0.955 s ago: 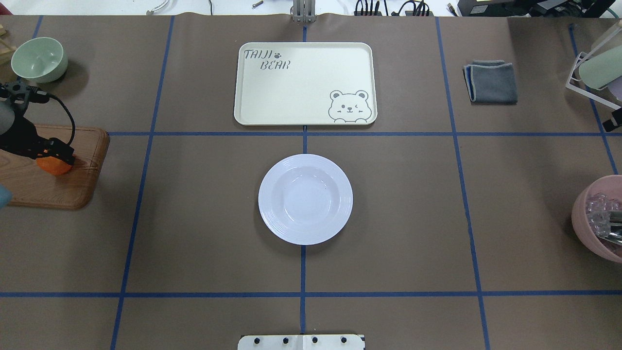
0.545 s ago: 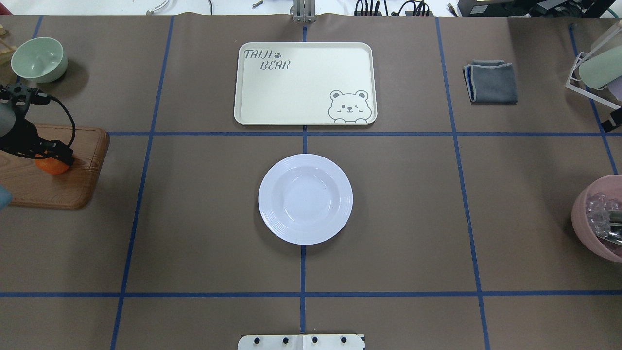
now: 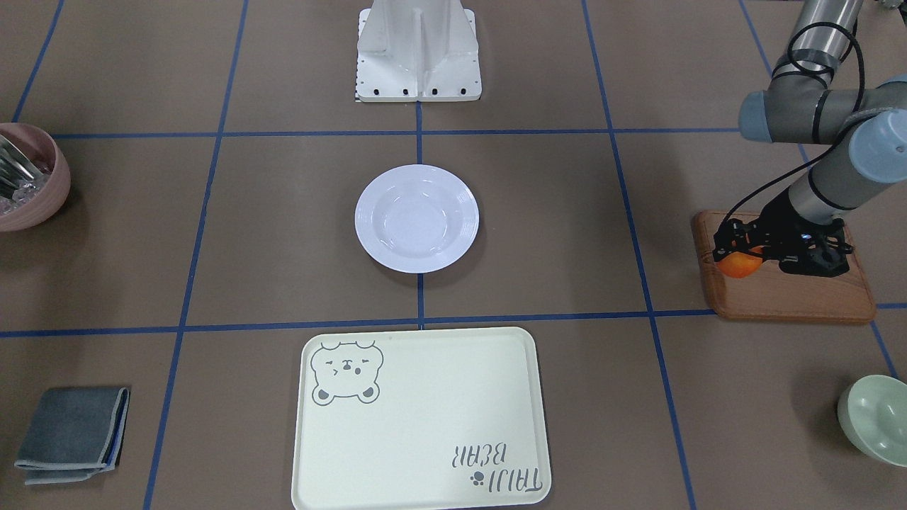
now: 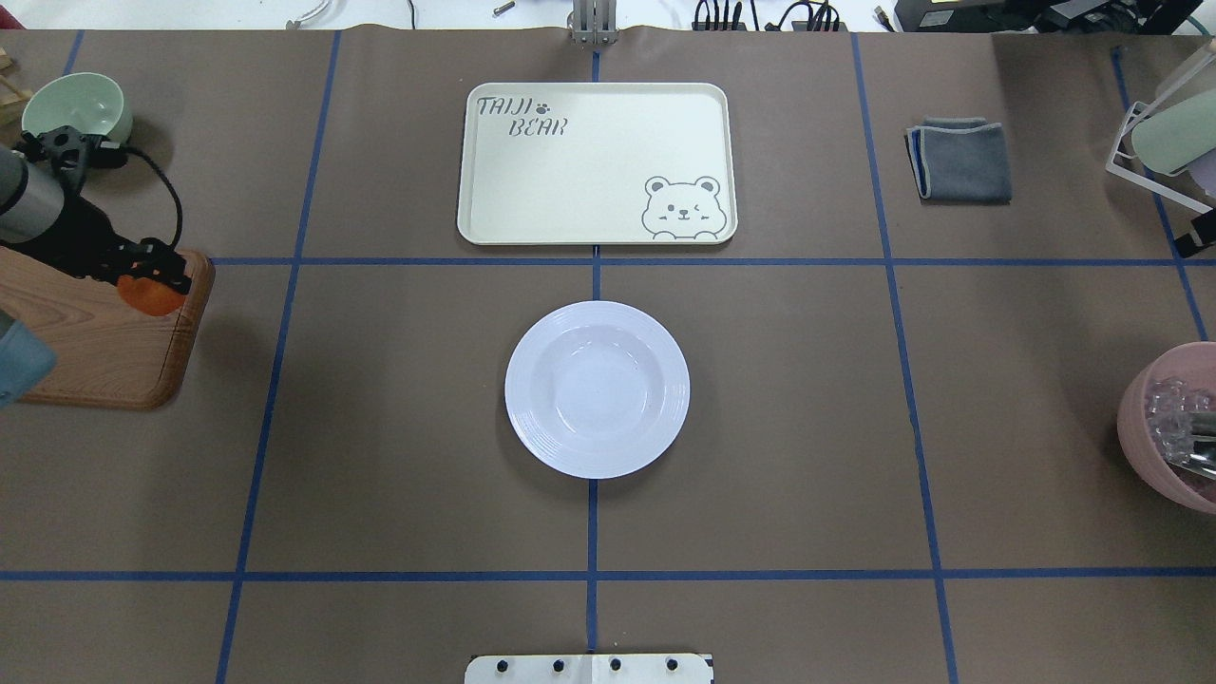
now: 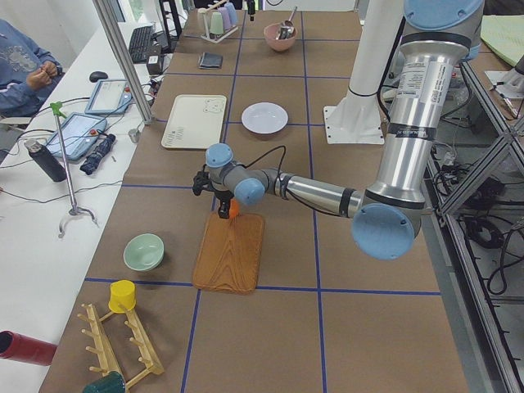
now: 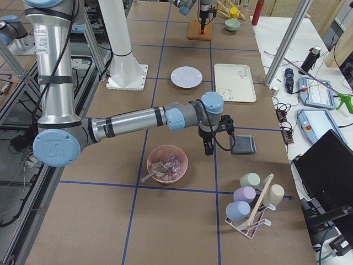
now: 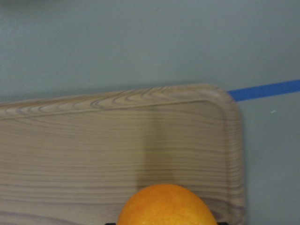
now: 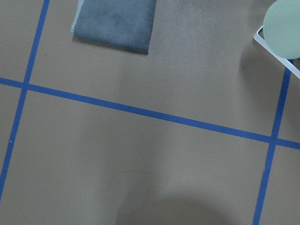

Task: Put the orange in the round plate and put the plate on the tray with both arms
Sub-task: 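Carry the orange with the left gripper over the white plate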

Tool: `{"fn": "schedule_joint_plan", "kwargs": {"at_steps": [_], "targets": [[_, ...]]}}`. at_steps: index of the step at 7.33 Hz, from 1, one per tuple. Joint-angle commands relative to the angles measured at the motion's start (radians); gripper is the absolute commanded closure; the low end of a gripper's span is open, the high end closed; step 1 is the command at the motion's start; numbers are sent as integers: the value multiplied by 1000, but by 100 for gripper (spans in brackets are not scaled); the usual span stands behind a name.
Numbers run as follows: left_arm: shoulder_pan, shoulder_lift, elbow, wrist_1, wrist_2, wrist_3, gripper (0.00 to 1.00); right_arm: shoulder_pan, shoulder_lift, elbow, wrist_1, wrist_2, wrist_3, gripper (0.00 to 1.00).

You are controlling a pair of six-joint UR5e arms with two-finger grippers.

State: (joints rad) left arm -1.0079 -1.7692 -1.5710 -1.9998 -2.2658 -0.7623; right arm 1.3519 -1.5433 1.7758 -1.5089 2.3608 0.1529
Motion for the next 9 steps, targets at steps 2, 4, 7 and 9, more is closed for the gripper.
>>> {"fn": "schedule_joint_plan", "kwargs": {"at_steps": [2,4,7,9], "targets": [[229,-181,-72,44,104,-419,100,0,0,-1,-1,-2,-1,0],[337,-411,-90,349,214,-483,100,0,0,-2,-1,0,1,0],[477,-643,42,397,320,-624,100,-13,-1,-4,-1,0,5,0],[506,-748,166,391,347,-641,100,-13,-1,-4,-1,-2,7,0]]}}
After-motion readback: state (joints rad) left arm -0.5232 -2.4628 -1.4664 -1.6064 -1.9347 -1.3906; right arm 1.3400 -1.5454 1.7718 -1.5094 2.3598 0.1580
